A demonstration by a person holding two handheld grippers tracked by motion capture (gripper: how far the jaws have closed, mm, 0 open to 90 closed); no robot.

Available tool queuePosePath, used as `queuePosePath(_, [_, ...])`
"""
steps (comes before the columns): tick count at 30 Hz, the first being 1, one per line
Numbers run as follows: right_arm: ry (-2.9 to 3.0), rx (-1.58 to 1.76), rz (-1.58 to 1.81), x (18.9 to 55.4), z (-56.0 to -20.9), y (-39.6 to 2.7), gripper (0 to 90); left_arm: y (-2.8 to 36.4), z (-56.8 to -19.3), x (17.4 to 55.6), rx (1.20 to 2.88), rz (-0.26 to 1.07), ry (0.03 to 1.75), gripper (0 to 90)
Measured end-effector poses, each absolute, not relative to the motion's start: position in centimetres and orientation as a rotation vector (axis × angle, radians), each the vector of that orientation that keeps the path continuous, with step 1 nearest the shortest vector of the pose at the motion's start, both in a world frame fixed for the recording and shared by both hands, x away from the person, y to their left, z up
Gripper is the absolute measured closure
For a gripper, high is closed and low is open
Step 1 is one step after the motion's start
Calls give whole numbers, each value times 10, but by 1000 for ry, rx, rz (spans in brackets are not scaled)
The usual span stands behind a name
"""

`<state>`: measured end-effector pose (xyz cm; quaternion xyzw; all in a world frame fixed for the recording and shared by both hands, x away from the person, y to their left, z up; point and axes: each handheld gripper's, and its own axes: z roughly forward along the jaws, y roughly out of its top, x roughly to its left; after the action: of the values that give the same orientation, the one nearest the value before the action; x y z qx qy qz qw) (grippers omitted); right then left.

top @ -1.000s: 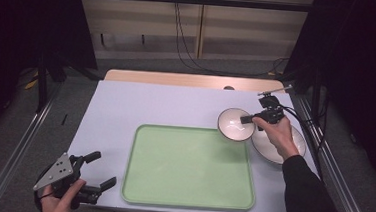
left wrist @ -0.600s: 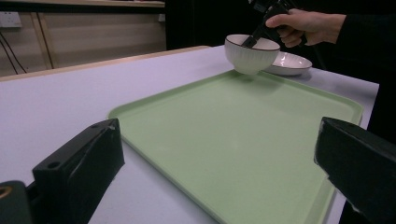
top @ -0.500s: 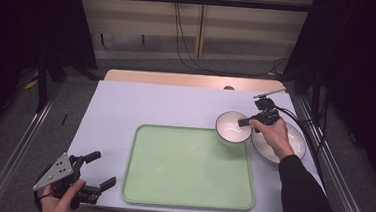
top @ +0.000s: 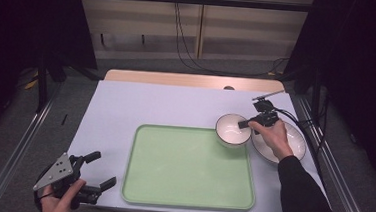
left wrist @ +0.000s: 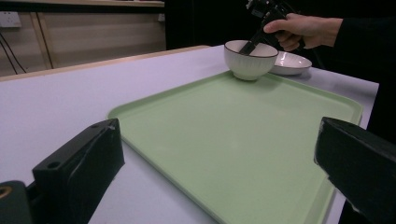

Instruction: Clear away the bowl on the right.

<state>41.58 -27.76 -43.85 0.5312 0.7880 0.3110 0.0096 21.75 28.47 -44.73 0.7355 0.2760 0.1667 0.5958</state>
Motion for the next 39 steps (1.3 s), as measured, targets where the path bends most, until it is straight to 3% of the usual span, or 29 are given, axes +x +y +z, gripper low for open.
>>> queuePosePath(39, [2442,1584,956,411,-447,-278,817,285,-447,218,1705,385,643,13])
